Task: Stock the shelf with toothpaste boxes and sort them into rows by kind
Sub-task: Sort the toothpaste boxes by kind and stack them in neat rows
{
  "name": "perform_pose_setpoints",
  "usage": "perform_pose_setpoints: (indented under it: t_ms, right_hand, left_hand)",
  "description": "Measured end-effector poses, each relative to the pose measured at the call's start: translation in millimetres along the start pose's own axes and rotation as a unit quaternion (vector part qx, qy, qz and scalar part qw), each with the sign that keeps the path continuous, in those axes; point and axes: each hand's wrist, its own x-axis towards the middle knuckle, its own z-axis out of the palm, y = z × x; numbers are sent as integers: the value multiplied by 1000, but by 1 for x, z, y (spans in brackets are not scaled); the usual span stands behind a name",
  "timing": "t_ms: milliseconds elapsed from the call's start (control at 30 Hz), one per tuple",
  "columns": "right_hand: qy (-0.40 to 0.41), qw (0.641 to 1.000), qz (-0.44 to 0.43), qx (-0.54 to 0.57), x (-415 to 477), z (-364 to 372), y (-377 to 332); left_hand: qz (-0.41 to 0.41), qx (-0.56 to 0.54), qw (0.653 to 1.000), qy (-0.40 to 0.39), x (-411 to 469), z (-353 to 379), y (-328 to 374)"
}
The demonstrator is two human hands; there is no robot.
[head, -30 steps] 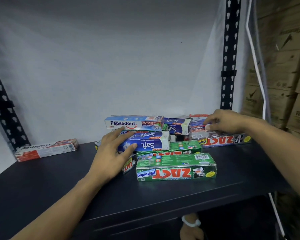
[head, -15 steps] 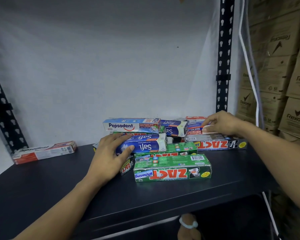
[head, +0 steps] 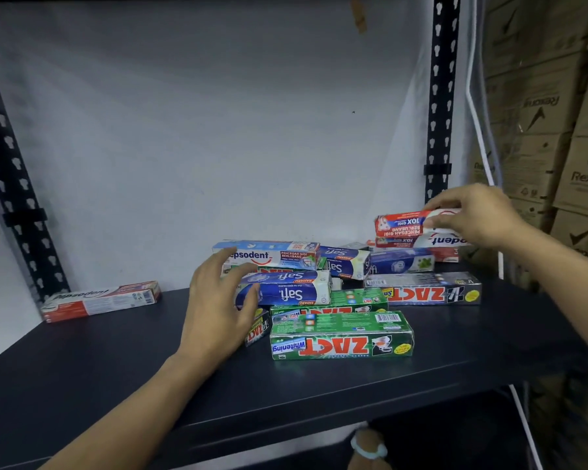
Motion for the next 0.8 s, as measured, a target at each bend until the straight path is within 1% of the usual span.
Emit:
perform_pose_setpoints:
  t_ms: [67, 100, 133, 167, 200, 233, 267, 333, 367, 400, 433, 500, 600, 700, 800]
  right_hand:
    - [-10, 997, 7, 83, -13, -8, -20]
    - [-13, 993, 11, 116, -20, -9, -31]
    - [-20, 988, 15, 150, -27, -9, -43]
    - [-35, 981, 23, 187, -35, -6, -57]
    - [-57, 972, 33, 226, -44, -2, -70]
    - [-75, 964, 45, 252, -51, 5, -81]
    - [-82, 960, 52, 261, -58, 13, -92]
    - [-73, 959, 57, 267, -73, 31, -112]
    - [-61, 956, 59, 279, -79, 40, -120]
    - [-50, 954, 64, 289, -84, 48, -127]
    - [-41, 953, 67, 292, -87, 55, -132]
    - [-36, 951, 70, 300, -90, 65, -140]
    - [-78, 933, 64, 345, -89, 74, -149]
    - [-123, 924, 38, 360, -89, 82, -160]
    - [-165, 914, 7, 371, -92, 86, -175]
  left_hand:
    - [6, -66, 997, 39, -2, -2, 24]
    - [-15, -116, 992, 47, -4, -3, 42]
    - [-55, -175, 982, 40, -5, -4, 63]
    - [-110, -239, 965, 19, -5, -5, 87]
    - [-169, -306, 937, -14, -3, -7, 109]
    - [-221, -377, 899, -40, 0, -5, 128]
    - [-262, -445, 855, -50, 5, -2, 141]
    - [-323, -555, 766, -33, 13, 2, 155]
    - [-345, -587, 732, -16, 16, 6, 154]
    - [-361, -599, 715, -1, 18, 7, 153]
    - [-373, -596, 711, 10, 19, 7, 149]
    - [-385, -585, 714, 27, 19, 5, 139]
    - [-389, -580, 715, 33, 22, -5, 122]
    - [-389, -566, 726, 32, 23, -18, 107]
    - [-398, -542, 740, 7, 19, -34, 93]
